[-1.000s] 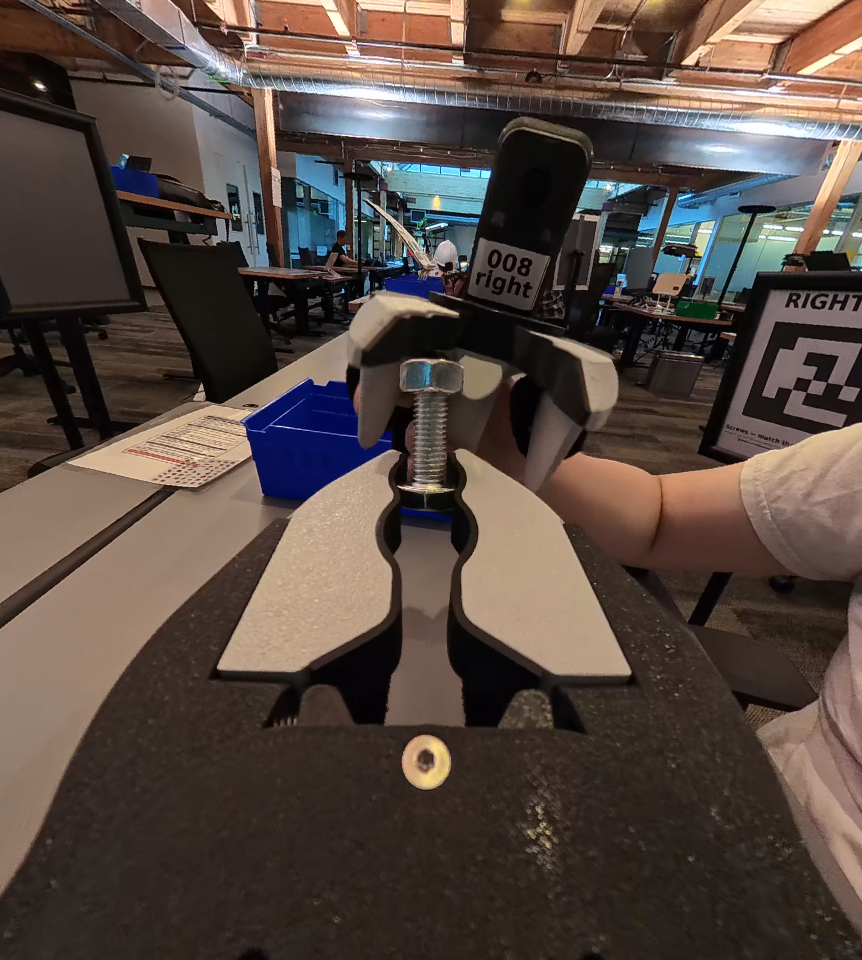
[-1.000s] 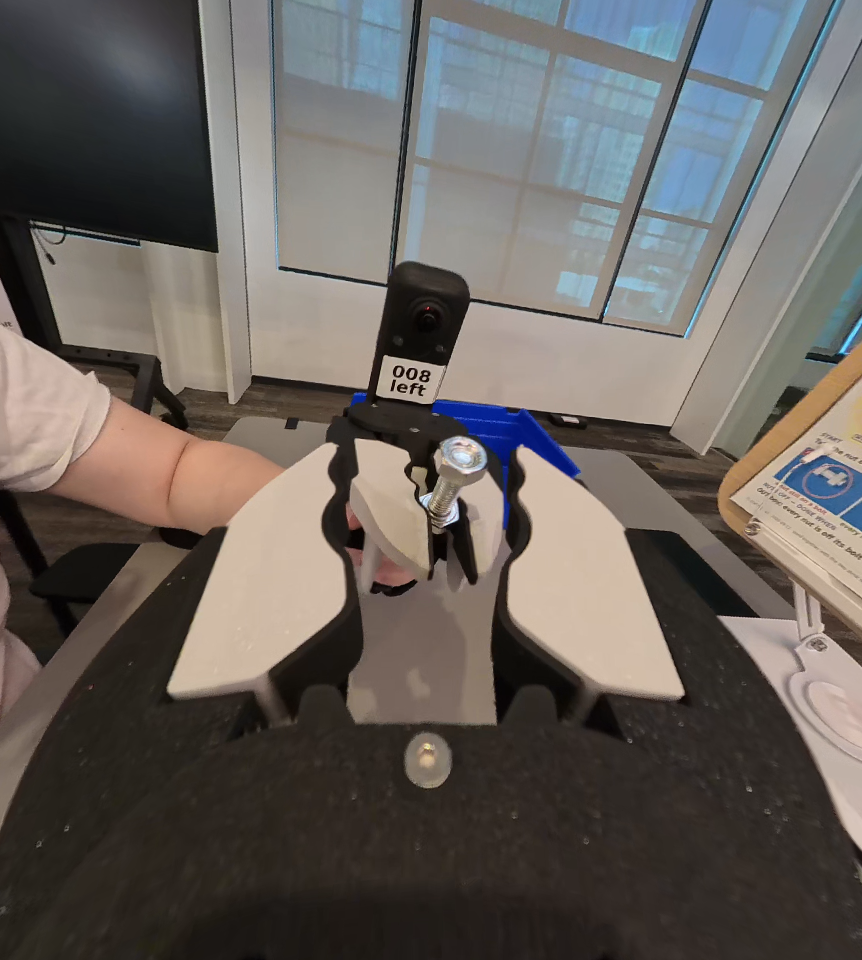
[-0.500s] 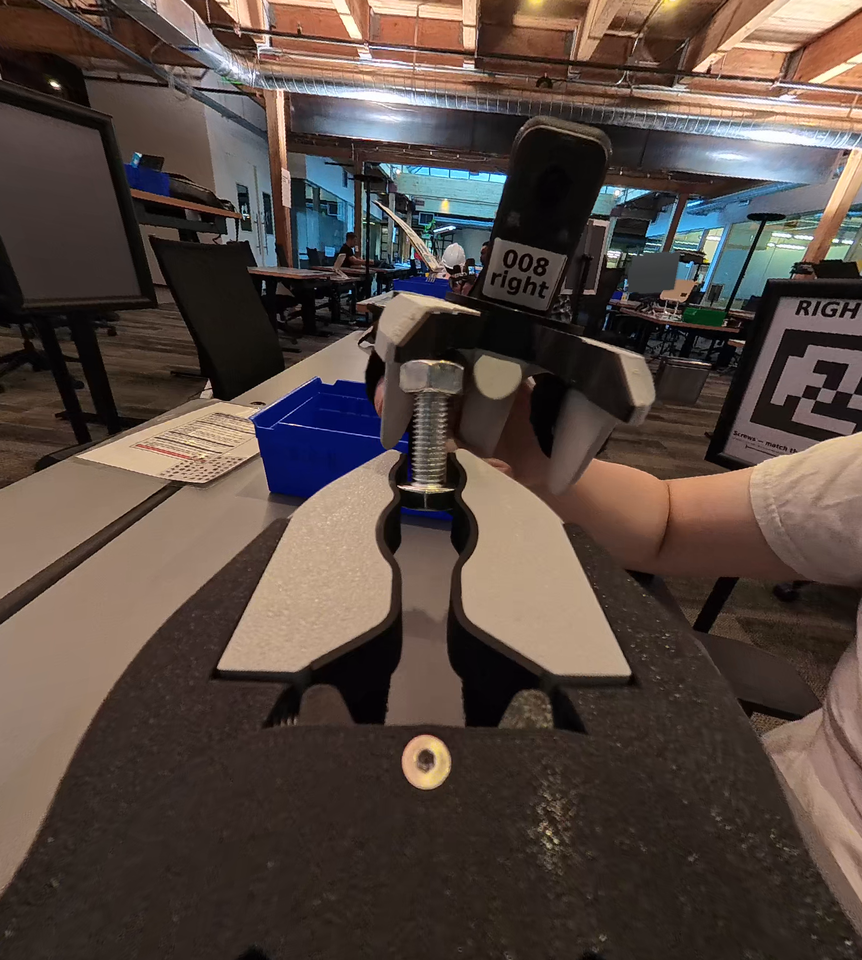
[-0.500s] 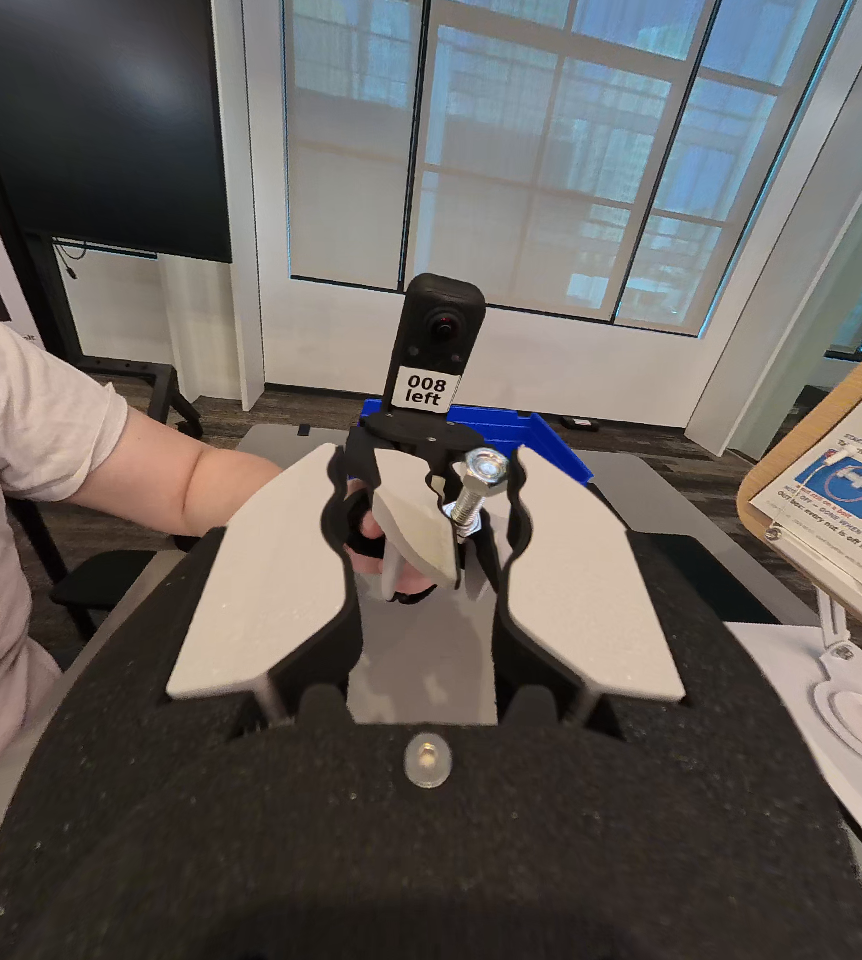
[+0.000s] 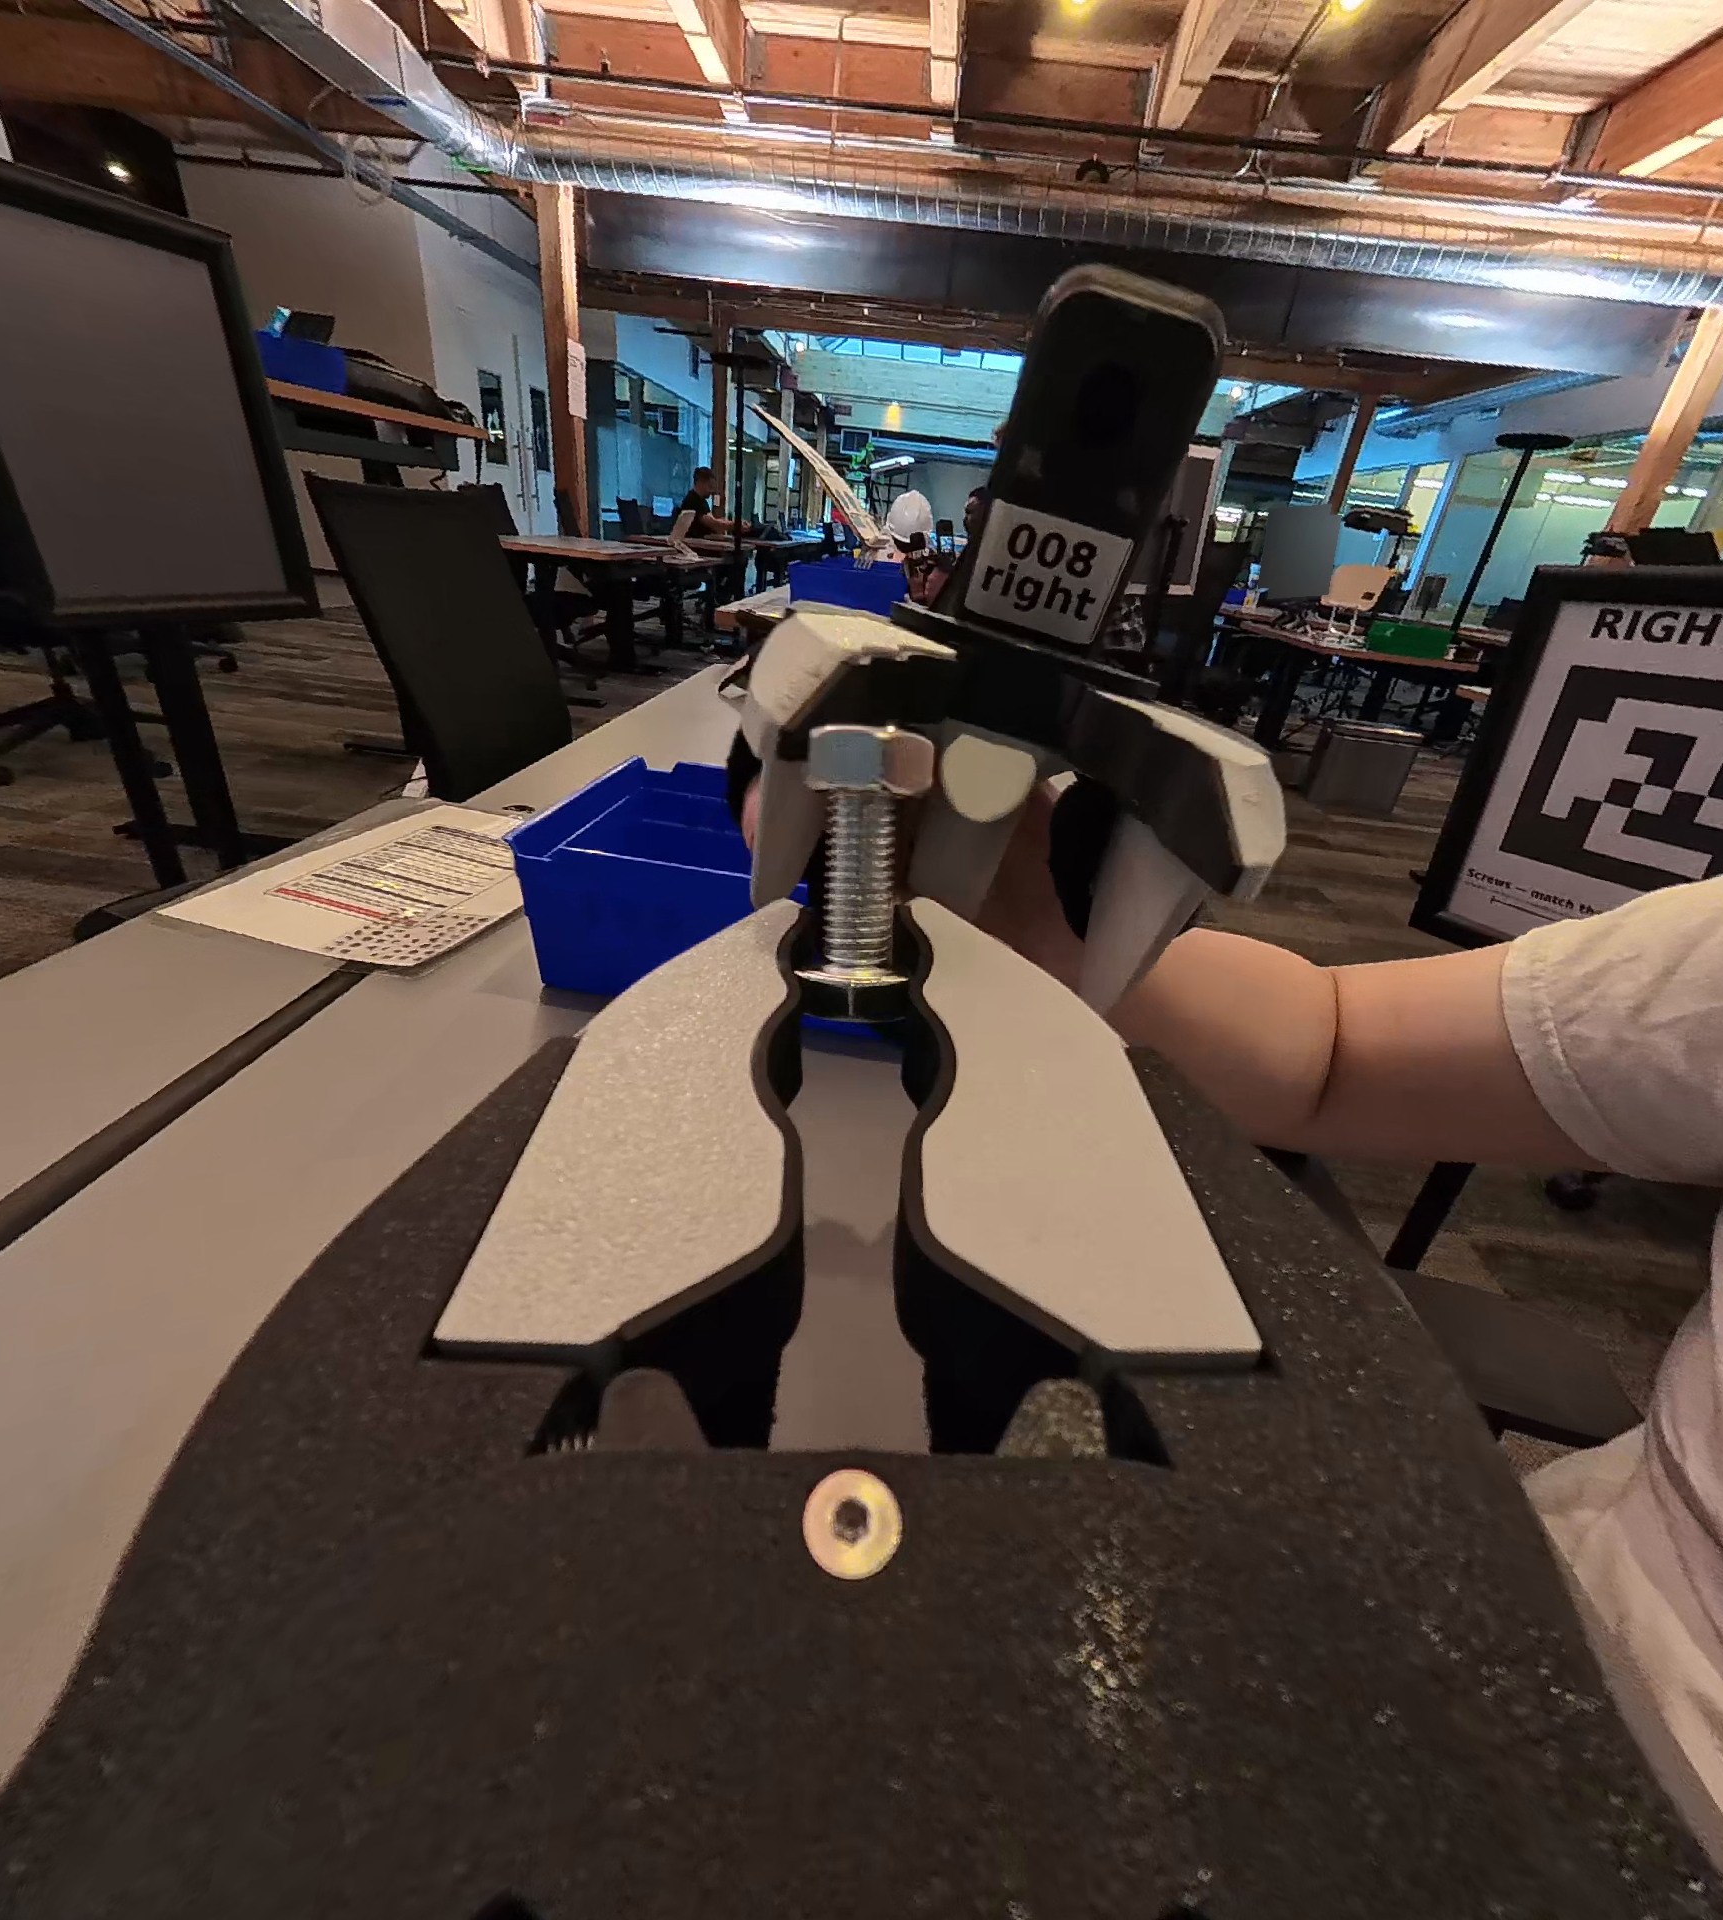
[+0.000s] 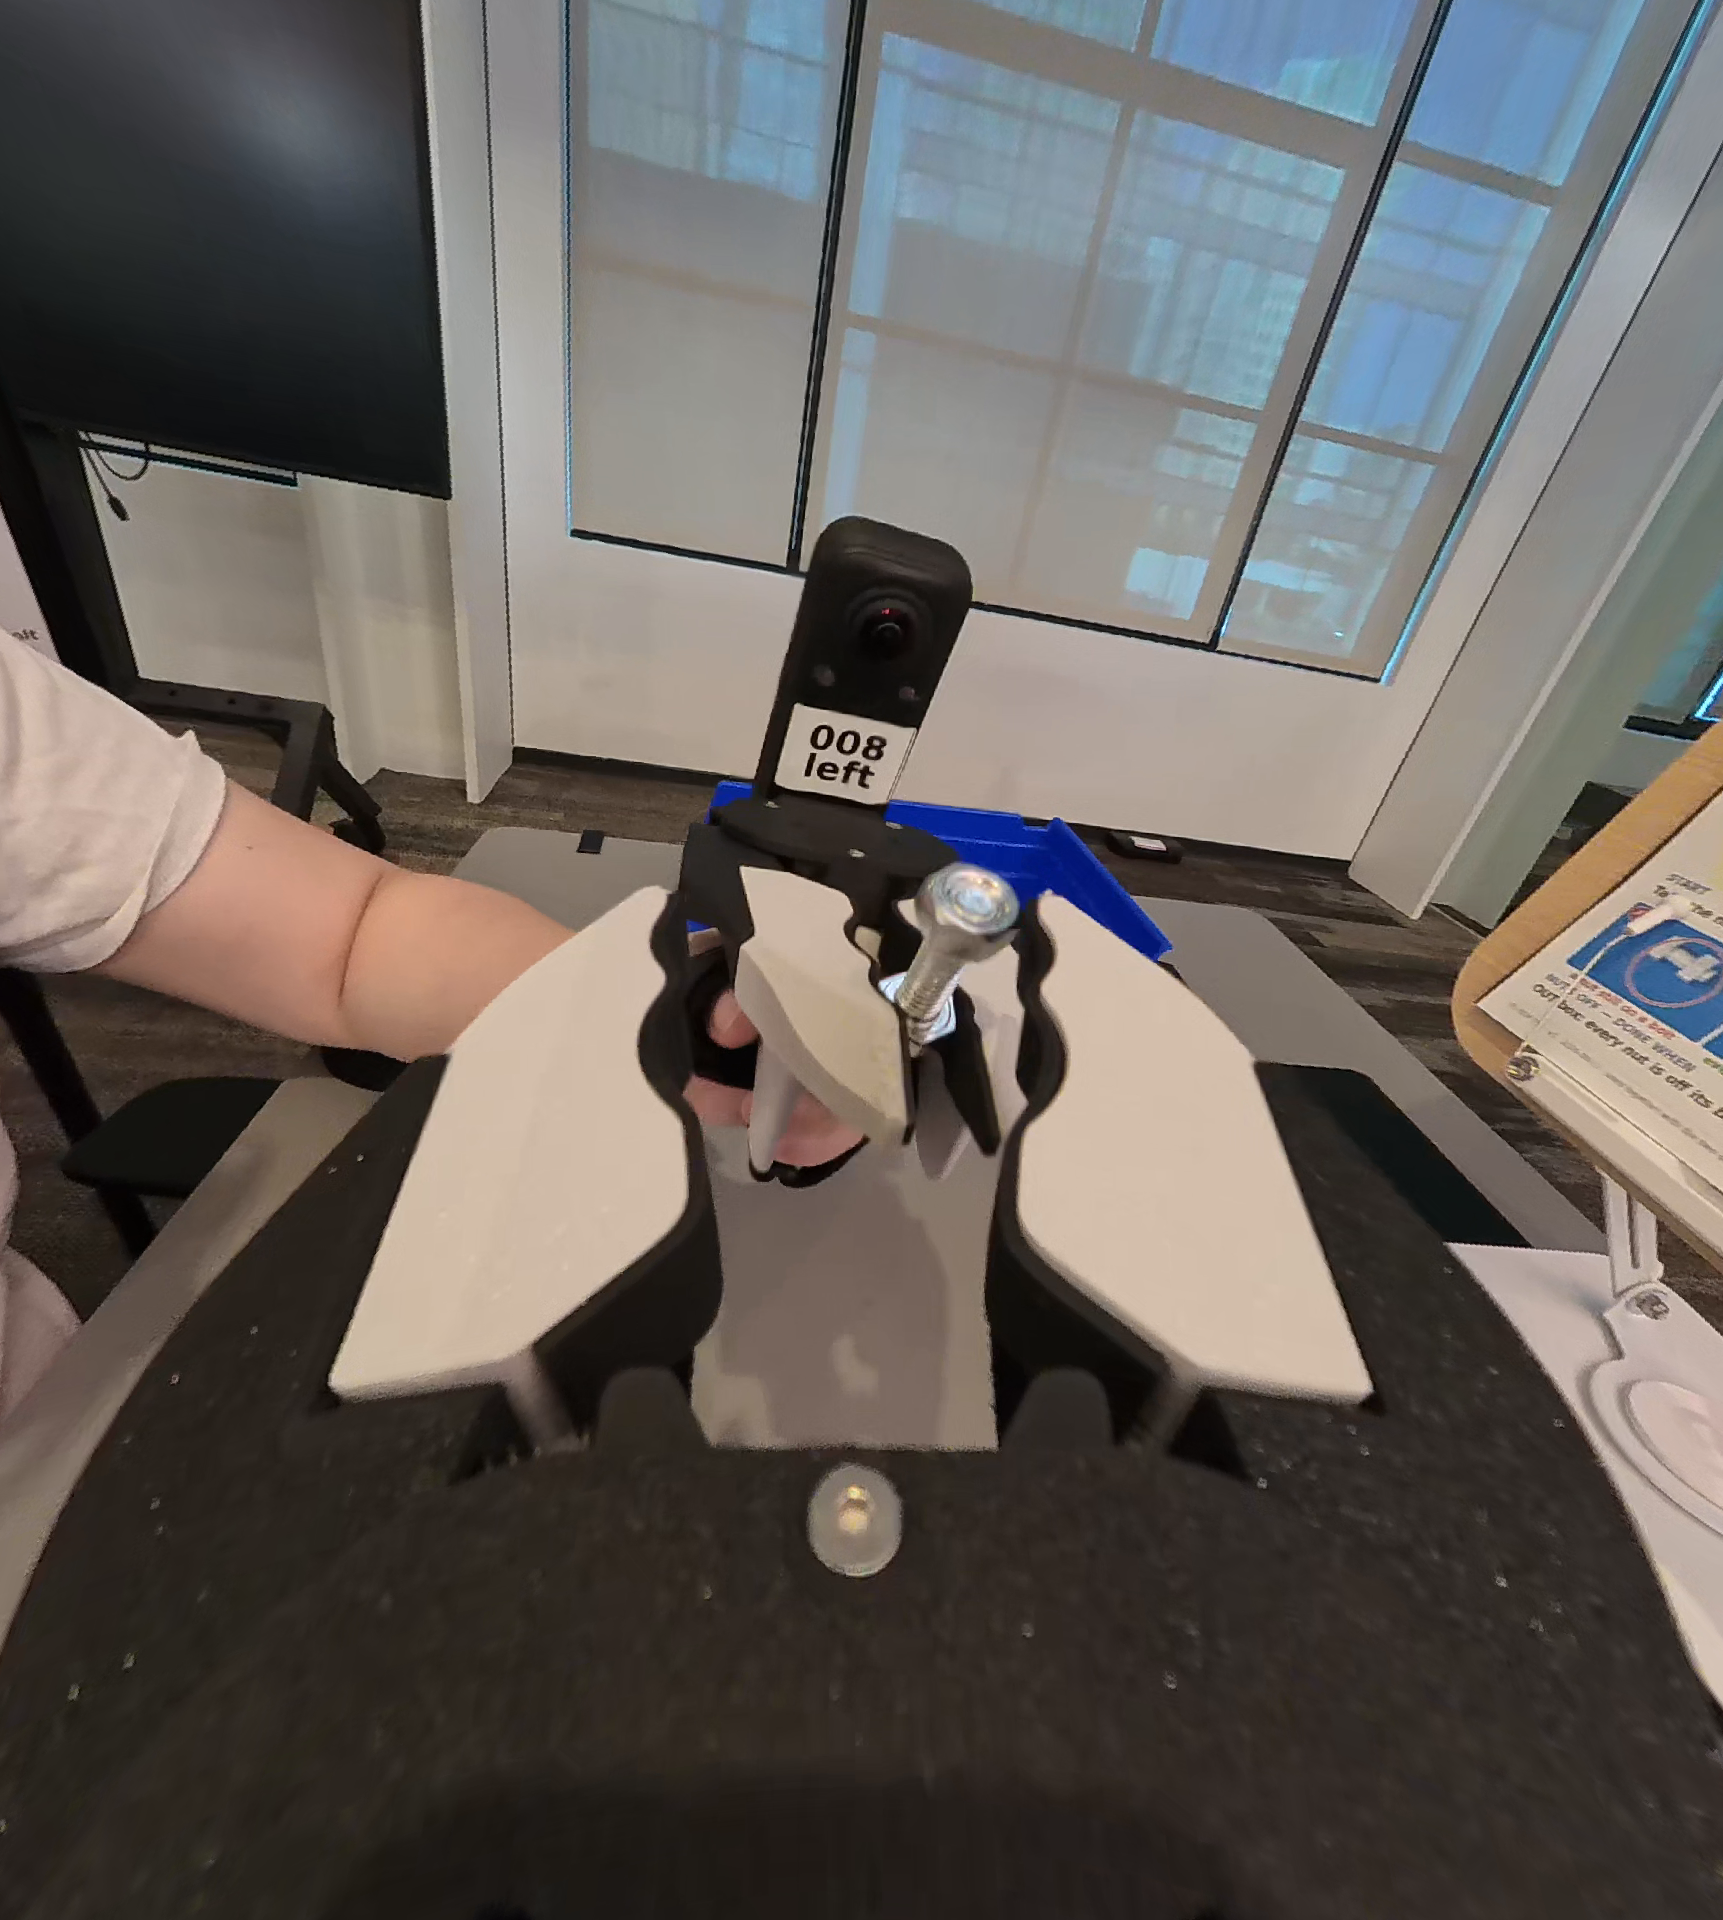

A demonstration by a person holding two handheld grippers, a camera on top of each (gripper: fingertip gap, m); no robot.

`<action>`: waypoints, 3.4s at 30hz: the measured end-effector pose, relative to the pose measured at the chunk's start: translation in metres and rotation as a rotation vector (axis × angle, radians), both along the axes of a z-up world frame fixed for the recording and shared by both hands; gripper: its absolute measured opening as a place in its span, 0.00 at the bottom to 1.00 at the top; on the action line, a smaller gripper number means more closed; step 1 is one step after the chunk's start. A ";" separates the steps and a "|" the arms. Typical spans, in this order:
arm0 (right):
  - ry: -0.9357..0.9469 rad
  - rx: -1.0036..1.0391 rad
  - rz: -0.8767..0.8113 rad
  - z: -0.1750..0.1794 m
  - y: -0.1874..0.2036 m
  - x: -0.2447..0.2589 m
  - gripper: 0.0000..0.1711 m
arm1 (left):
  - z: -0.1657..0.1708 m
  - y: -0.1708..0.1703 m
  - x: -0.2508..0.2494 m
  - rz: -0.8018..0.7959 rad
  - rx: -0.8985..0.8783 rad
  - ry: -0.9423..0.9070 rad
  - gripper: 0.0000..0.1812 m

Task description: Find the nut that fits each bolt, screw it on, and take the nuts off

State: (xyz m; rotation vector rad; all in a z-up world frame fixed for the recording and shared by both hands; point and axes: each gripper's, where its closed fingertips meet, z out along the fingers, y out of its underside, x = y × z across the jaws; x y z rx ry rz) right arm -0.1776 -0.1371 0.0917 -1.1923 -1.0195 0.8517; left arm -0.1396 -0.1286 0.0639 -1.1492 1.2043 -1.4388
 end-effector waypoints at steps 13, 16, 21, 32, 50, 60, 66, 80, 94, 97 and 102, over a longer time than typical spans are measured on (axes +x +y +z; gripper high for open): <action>0.033 -0.021 0.008 0.004 0.000 0.001 0.34 | 0.002 0.002 -0.002 0.006 -0.003 -0.006 0.08; 0.043 -0.044 -0.004 0.005 0.004 0.009 0.29 | 0.006 0.005 -0.005 0.005 -0.023 -0.024 0.07; 0.069 -0.047 0.009 0.005 0.003 0.001 0.35 | 0.001 -0.004 0.001 -0.015 0.004 0.002 0.08; 0.058 -0.050 -0.034 0.003 0.009 0.005 0.37 | 0.001 0.001 -0.001 -0.007 -0.017 -0.004 0.07; 0.042 -0.052 0.012 -0.004 0.002 -0.008 0.39 | -0.008 -0.003 0.005 -0.014 -0.005 0.030 0.08; 0.069 -0.045 -0.020 -0.001 0.008 0.000 0.36 | -0.004 0.002 0.000 -0.008 -0.016 0.018 0.08; 0.011 -0.009 -0.018 -0.005 0.004 -0.004 0.37 | -0.006 0.003 0.001 0.006 -0.007 0.023 0.08; 0.052 -0.028 0.014 -0.002 0.002 -0.001 0.36 | 0.000 0.003 -0.002 0.003 -0.008 0.005 0.08; 0.038 -0.008 -0.004 -0.001 0.001 -0.001 0.35 | 0.003 0.006 -0.004 0.006 -0.021 -0.005 0.07; 0.093 -0.025 -0.001 0.006 0.003 0.005 0.33 | 0.003 0.008 -0.006 0.001 -0.035 -0.009 0.07; 0.080 -0.028 0.006 0.002 0.001 -0.003 0.38 | -0.005 -0.003 0.003 -0.022 -0.011 0.024 0.08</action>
